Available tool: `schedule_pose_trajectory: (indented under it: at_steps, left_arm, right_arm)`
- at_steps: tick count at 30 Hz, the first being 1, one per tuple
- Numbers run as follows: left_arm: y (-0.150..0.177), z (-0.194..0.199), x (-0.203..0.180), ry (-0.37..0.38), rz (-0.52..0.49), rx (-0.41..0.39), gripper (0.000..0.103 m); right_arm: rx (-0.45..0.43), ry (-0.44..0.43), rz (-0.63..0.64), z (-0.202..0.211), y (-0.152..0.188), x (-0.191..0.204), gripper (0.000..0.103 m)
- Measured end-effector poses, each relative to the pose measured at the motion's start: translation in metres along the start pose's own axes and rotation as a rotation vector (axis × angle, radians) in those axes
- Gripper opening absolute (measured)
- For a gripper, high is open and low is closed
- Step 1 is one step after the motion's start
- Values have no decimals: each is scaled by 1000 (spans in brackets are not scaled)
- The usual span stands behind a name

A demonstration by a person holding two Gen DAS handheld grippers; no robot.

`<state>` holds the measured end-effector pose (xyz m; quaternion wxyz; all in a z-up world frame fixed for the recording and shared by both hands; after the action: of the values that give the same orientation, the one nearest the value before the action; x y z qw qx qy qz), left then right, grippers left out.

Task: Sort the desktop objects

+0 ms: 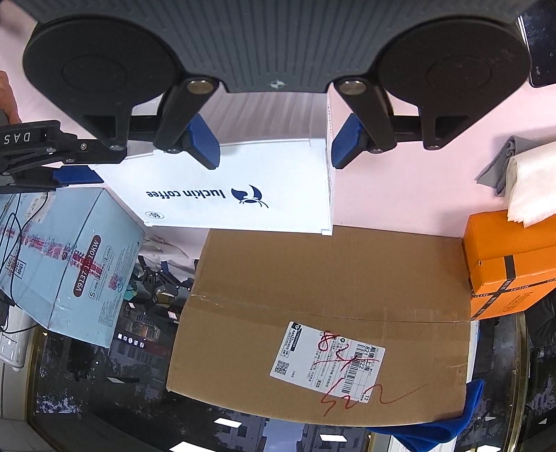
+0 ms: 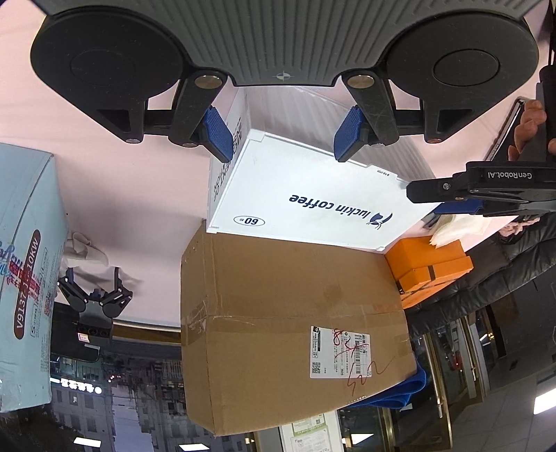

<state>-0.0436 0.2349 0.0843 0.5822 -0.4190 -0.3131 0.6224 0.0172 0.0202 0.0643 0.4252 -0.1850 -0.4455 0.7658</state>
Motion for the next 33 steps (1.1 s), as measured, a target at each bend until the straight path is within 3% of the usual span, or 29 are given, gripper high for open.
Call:
schedule_pose_trajectory:
  at_steps: [4, 15, 33]
  left_arm:
    - [2, 6, -3, 1, -1, -16, 74]
    - [10, 24, -17, 28, -22, -51, 103]
    - [47, 20, -42, 45, -60, 15, 103]
  right_arm:
    - [-7, 5, -16, 2, 3, -2, 69]
    - [-43, 1, -53, 19, 18, 6, 85]
    - [-30, 112, -112, 24, 54, 2, 89]
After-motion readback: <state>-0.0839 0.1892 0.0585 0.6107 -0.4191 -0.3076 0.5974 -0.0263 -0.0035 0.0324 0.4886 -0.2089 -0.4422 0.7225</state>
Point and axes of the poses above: each gripper's, at about its wrist camera, not at the fingertips, and z roughly against the way its jaws point, x to its left, y to its underside, the point moved 4 cm from there along -z, roughly the way its jaws point, and after that the axes turned 3 degrees about -x, right-handed, at the moved point
